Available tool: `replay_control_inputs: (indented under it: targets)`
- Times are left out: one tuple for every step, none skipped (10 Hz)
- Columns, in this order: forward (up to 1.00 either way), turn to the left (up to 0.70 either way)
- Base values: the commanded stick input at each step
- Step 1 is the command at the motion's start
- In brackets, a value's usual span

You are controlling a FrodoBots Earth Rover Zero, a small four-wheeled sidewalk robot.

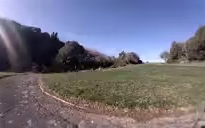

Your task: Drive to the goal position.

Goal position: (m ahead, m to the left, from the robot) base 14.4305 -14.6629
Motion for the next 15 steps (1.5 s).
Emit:
replay_control_inputs:
  targets:
    - [0.0, 0.02]
    - [0.0, 0.01]
    - [0.0, 0.03]
    - [0.0, 0.01]
    - [0.0, 0.01]
    - [0.0, 0.02]
    - [0.0, 0.0]
    - [0.0, 0.0]
    - [0.0, 0.0]
    - [0.67, -0.33]
    - [0.68, -0.34]
    - [0.68, -0.34]
    - [0.68, -0.34]
    - [0.68, -0.34]
    - [0.68, -0.34]
